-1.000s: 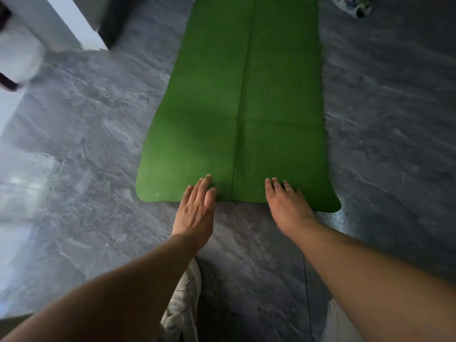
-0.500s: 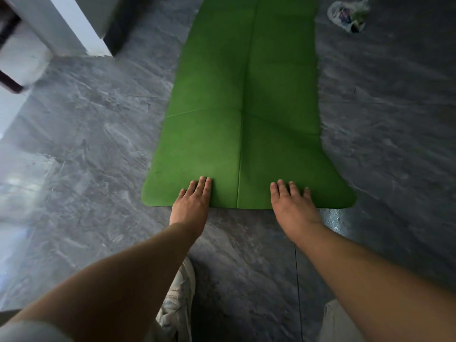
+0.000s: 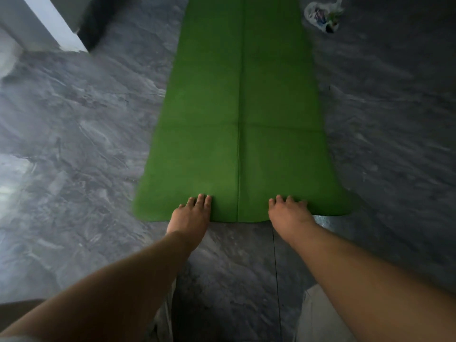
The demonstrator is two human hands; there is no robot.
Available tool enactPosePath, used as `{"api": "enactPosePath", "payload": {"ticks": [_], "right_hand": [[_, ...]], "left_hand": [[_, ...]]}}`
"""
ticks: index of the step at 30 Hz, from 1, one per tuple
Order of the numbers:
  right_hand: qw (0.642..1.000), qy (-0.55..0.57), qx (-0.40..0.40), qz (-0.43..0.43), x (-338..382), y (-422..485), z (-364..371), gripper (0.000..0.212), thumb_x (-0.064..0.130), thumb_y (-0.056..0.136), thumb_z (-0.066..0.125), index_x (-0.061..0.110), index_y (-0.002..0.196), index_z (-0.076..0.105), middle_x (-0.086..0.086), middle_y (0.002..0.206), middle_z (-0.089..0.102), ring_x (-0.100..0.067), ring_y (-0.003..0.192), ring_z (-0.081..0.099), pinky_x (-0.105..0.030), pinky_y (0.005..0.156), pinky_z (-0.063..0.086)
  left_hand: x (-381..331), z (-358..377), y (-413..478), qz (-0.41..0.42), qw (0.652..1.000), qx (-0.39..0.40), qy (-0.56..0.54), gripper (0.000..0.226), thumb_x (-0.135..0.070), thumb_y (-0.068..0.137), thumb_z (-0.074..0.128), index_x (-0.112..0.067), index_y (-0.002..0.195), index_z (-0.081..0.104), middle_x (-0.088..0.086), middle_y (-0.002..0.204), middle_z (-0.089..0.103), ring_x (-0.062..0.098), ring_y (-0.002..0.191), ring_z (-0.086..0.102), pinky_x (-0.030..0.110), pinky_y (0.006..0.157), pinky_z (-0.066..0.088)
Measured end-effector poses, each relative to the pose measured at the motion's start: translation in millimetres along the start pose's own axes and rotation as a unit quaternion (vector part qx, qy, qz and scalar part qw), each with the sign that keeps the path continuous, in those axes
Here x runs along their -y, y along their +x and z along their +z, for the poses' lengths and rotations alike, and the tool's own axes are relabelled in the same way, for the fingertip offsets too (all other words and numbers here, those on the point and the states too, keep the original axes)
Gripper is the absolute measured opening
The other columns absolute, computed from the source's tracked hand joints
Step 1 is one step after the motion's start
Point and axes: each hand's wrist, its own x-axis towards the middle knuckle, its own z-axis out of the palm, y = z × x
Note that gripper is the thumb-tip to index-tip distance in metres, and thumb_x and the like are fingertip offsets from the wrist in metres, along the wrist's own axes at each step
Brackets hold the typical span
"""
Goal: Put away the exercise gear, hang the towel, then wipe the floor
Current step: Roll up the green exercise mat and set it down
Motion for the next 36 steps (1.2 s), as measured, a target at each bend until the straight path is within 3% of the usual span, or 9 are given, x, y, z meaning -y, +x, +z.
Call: {"api": "enactPosePath", "payload": {"ticks": [3, 8, 15, 24, 30, 36], "right_hand": [[0.998, -0.013, 0.056, 0.002, -15.8, -7.7, 8.6, 0.05, 0.004, 0.095, 0.05, 0.005, 0.144, 0.039, -0.015, 0.14, 0.044, -0.037, 0.128, 0.044, -0.06, 0.104, 0.039], [0.996, 0.017, 0.088, 0.027, -28.0, -9.0, 21.9, 0.069, 0.005, 0.092, 0.058, 0.007, 0.152, 0.026, -0.015, 0.154, 0.03, -0.039, 0.137, 0.034, -0.066, 0.108, 0.03], [0.992, 0.045, 0.12, 0.019, -26.0, -9.6, 28.7, 0.057, 0.0, 0.087, 0.059, 0.01, 0.142, 0.044, -0.011, 0.142, 0.044, -0.035, 0.131, 0.042, -0.059, 0.108, 0.034], [0.986, 0.043, 0.162, 0.007, -25.3, -8.5, 32.7, 0.056, 0.003, 0.09, 0.056, 0.01, 0.144, 0.044, -0.01, 0.148, 0.041, -0.034, 0.135, 0.041, -0.054, 0.109, 0.036], [0.981, 0.051, 0.185, -0.016, -20.2, 1.9, 43.3, 0.048, 0.005, 0.089, 0.059, 0.005, 0.136, 0.051, -0.013, 0.14, 0.047, -0.034, 0.128, 0.048, -0.05, 0.108, 0.041], [0.977, 0.032, 0.208, -0.02, -15.7, 6.2, 49.7, 0.056, 0.007, 0.09, 0.059, 0.006, 0.144, 0.043, -0.014, 0.147, 0.04, -0.035, 0.134, 0.042, -0.053, 0.11, 0.037]], "left_hand": [[-29.4, 8.0, -6.0, 0.033, 0.999, 0.03, 0.019, 0.071, -0.002, 0.101, 0.036, -0.01, 0.157, -0.007, 0.013, 0.166, 0.005, 0.032, 0.15, 0.021, 0.043, 0.112, 0.038], [-50.9, 7.6, -6.0, 0.055, 0.997, 0.047, 0.031, 0.067, -0.003, 0.102, 0.031, -0.008, 0.157, -0.007, 0.018, 0.165, 0.007, 0.036, 0.149, 0.023, 0.045, 0.11, 0.041], [-56.5, 11.6, -14.5, 0.066, 0.994, 0.072, 0.045, 0.067, -0.002, 0.102, 0.03, -0.008, 0.157, -0.007, 0.02, 0.165, 0.006, 0.038, 0.149, 0.023, 0.045, 0.109, 0.042], [-64.2, 14.3, -25.2, 0.086, 0.992, 0.076, 0.06, 0.062, -0.004, 0.104, 0.022, -0.005, 0.155, -0.011, 0.024, 0.164, 0.002, 0.043, 0.148, 0.02, 0.049, 0.111, 0.039], [-62.3, 18.0, -33.3, 0.096, 0.99, 0.084, 0.064, 0.06, -0.006, 0.105, 0.021, -0.005, 0.155, -0.012, 0.026, 0.163, 0.001, 0.044, 0.148, 0.021, 0.051, 0.111, 0.04], [-62.3, 21.8, -35.9, 0.104, 0.988, 0.094, 0.062, 0.06, -0.006, 0.105, 0.021, -0.005, 0.155, -0.011, 0.026, 0.163, 0.001, 0.044, 0.148, 0.02, 0.051, 0.111, 0.04]]}}
